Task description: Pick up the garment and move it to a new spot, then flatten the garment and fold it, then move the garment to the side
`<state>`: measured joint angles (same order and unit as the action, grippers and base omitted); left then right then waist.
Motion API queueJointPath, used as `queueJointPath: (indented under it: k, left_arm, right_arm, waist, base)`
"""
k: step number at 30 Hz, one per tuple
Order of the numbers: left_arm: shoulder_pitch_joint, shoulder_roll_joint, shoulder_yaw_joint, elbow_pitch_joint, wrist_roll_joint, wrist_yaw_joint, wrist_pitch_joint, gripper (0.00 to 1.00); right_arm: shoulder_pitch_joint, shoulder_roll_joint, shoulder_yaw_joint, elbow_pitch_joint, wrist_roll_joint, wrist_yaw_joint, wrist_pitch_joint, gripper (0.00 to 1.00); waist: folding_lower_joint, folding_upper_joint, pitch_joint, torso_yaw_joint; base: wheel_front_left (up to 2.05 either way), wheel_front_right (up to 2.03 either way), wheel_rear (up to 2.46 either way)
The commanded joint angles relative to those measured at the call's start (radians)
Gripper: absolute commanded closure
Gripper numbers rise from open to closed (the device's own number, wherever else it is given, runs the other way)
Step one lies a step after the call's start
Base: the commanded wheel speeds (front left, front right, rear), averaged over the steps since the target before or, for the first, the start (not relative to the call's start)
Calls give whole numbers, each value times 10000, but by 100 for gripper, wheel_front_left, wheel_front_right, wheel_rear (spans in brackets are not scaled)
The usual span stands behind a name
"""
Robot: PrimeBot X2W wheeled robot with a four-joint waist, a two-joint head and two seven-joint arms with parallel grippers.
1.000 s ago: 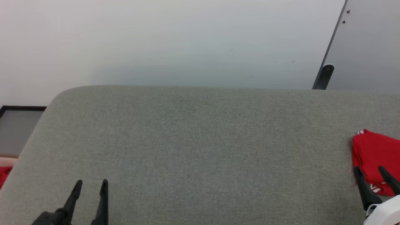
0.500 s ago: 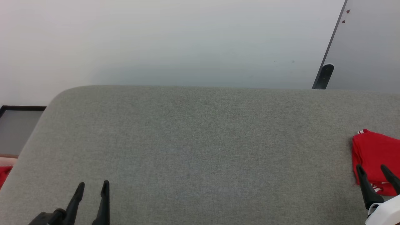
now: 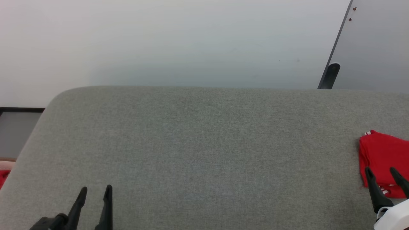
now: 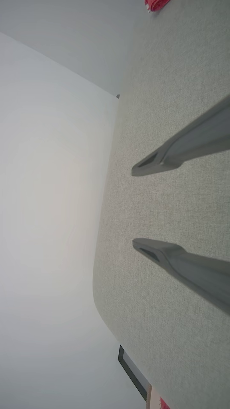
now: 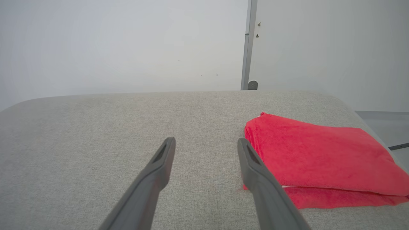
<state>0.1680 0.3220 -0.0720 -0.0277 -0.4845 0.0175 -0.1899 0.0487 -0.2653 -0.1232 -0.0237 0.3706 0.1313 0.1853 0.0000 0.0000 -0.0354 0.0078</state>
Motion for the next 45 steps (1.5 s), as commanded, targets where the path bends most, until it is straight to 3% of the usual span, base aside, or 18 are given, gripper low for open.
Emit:
queueJointPath:
  k: [1,5,6,11,45]
  left_arm:
    - [-35,10,-10,15,-50,13,-55,0]
    - [-71,28,-40,63,-88,-57,-91,0]
    - [-18,-8,-41,60,-104,-32,-43,100]
    - [50,-304,-167,460,-263,-57,5,100]
    - [-1107,-1197,587,1376,-4682,-637,1158,100]
  right_arm:
    - [-49,40,-26,-45,33,-12,-22,0]
    - [-56,48,-50,-70,18,-12,-37,0]
    - [-5,14,-13,-20,4,0,-4,100]
    - [102,294,37,440,145,0,17,100]
    - [-606,1019,65,1301,5009,-3,-290,100]
  waist:
    - [0,0,8,-8]
    - [0,0,23,-24]
    - [0,0,23,-24]
    - [0,0,29,-27]
    - [0,0,123,-41]
  base:
    - [0,0,0]
    - [0,0,0]
    - [0,0,0]
    - [0,0,0]
    - [0,0,0]
